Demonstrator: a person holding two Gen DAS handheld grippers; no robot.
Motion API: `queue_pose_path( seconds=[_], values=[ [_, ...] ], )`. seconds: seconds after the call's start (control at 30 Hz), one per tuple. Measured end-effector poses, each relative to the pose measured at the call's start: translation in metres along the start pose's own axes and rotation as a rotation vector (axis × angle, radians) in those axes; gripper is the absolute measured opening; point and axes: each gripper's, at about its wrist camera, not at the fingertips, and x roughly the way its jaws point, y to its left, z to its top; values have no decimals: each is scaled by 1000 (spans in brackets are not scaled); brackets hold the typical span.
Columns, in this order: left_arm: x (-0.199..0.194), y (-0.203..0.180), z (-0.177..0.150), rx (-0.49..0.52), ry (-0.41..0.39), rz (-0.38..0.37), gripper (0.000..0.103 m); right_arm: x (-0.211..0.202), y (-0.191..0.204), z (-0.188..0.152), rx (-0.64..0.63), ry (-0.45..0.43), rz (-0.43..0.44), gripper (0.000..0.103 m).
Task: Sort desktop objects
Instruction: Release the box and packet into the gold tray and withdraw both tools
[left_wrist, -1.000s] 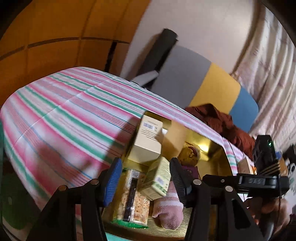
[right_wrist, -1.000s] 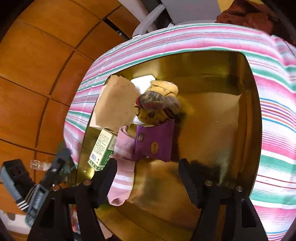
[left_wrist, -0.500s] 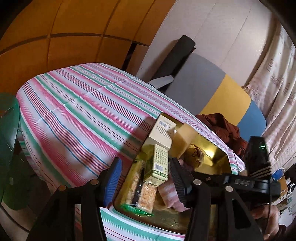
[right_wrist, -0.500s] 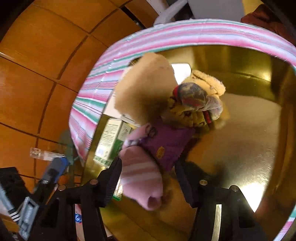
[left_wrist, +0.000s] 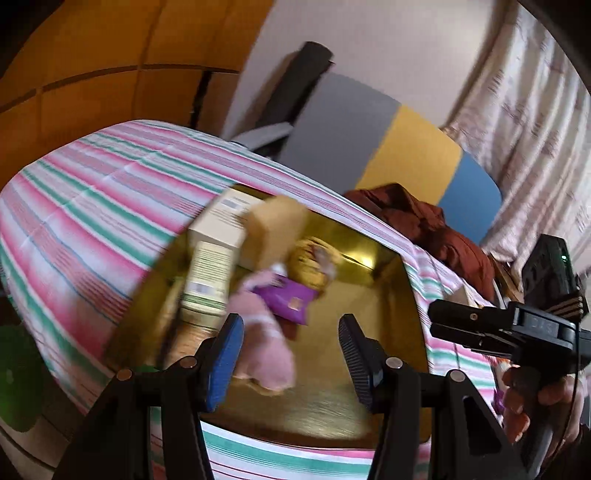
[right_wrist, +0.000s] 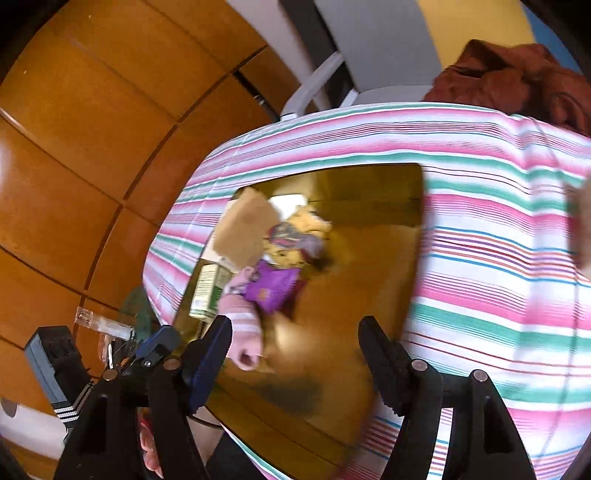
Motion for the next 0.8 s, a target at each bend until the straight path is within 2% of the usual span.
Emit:
queue_pose_path(
  seconds=[0.23,0.43,0.63,0.8],
  values=[
    [8,-62,-16,139,57,-82,55,-35,-57,-16,34,-16,-105,73],
    [20,-118,-34,265,113,-155,55,-69,-114,-24,117,-34,-190,74],
    [38,-157,-45,333,172,-192,55,-108,-159,-23,172,-68,-259,76],
    [54,-181,-49,372,208,-199,55,-141,-204,-2,173,-121,-418,76]
  ],
)
